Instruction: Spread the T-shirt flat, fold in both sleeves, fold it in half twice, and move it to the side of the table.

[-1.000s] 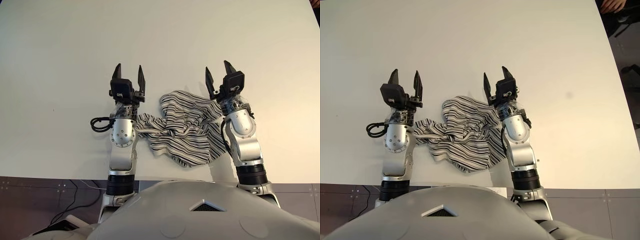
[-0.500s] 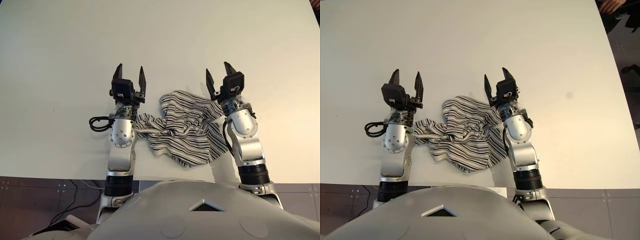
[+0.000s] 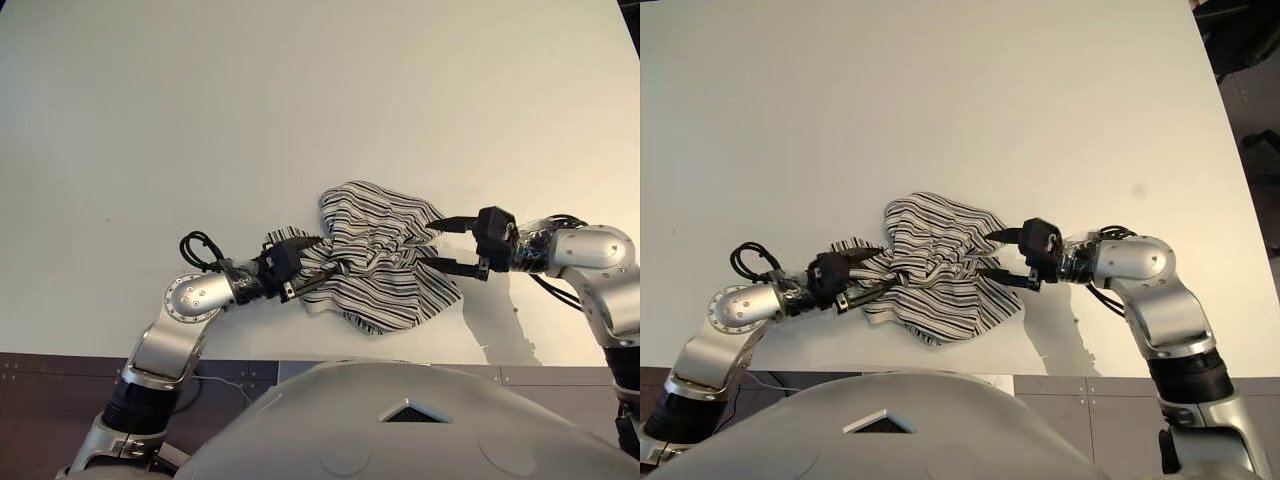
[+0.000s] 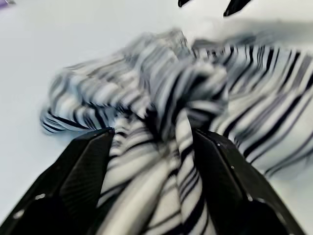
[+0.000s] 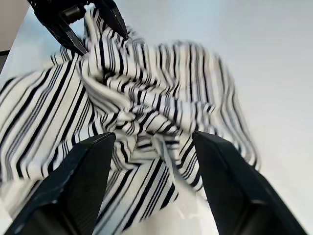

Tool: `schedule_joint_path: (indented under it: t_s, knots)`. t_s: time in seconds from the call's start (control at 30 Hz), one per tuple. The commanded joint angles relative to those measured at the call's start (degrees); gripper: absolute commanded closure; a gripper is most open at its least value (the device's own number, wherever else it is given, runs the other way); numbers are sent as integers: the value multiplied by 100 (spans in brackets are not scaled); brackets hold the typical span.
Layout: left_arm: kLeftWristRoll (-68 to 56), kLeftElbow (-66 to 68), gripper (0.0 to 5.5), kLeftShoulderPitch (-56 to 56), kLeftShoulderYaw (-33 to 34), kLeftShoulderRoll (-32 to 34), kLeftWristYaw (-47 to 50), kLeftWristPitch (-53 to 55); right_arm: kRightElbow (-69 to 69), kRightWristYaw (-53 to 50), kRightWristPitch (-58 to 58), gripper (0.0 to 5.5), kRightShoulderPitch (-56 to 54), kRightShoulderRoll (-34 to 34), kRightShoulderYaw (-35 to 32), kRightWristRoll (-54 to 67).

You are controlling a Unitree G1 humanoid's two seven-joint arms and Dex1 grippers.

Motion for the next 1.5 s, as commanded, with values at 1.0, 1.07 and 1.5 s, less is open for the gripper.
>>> schedule_joint_path:
  t_s: [1.0, 1.07, 1.5]
  knots:
    - [935, 1307, 257, -276, 1055, 1420, -79, -3295, 993, -1348, -2258, 260, -9, 572, 445, -1352]
    - [1383, 1803, 257, -376, 954, 1448, 90, -3885, 1078, -1350, -2285, 260, -86, 596, 416, -1387]
    - [2914, 3315, 257, -1379, 188, 956, 1233, -5261, 1122, -1457, -2265, 260, -288, 838, 382, -1461]
